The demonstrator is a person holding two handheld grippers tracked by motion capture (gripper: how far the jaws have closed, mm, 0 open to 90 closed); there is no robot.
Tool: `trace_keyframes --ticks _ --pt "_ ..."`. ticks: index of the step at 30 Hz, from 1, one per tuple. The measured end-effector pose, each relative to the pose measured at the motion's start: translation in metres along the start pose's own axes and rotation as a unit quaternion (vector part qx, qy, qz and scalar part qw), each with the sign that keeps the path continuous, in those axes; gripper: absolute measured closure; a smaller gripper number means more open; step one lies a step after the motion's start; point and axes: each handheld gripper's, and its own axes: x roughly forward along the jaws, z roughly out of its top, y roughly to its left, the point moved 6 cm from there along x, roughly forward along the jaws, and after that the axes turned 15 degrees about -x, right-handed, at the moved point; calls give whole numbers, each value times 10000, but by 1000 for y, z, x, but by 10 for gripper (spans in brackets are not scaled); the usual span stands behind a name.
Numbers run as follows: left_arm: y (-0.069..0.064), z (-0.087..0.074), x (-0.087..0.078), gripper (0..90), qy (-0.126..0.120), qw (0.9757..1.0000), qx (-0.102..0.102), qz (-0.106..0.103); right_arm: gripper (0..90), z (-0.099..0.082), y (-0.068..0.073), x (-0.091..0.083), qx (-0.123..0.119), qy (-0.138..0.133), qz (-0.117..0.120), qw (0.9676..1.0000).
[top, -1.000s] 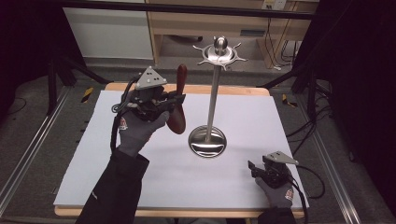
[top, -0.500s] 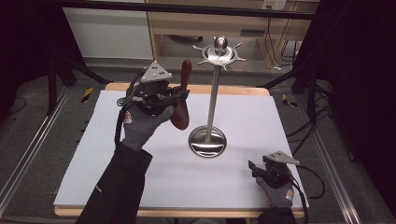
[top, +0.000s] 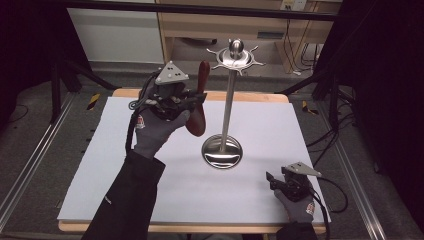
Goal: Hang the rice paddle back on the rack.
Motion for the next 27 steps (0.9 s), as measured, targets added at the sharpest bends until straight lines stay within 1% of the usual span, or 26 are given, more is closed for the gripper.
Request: trace_keyframes --ticks 5,7,9,10,13,14,17,24,27 --pt "-1 2 2 780 -2 10000 -15 -2 367 0 0 0 4 -1 4 10000" --pt "-2 3 4 780 40 10000 41 6 367 0 0 0 10 -1 4 10000" --pt "-2 3 6 780 46 10000 16 16 367 0 0 0 3 -2 6 10000" --pt "-3 3 8 780 40 10000 28 -10 367 0 0 0 23 -1 17 10000" --pt "-3 4 8 781 42 10000 27 5 367 0 0 0 18 2 2 10000" --pt "-4 3 9 780 23 10000 -13 -4 368 0 0 0 4 -5 4 10000" --pt "-2 3 10 780 63 10000 13 10 368 0 0 0 -9 -9 5 10000" --pt "0 3 12 780 82 10000 -35 23 368 0 0 0 3 -6 8 10000" --pt "0 3 13 780 113 9999 -14 14 368 0 0 0 1 -4 8 10000"
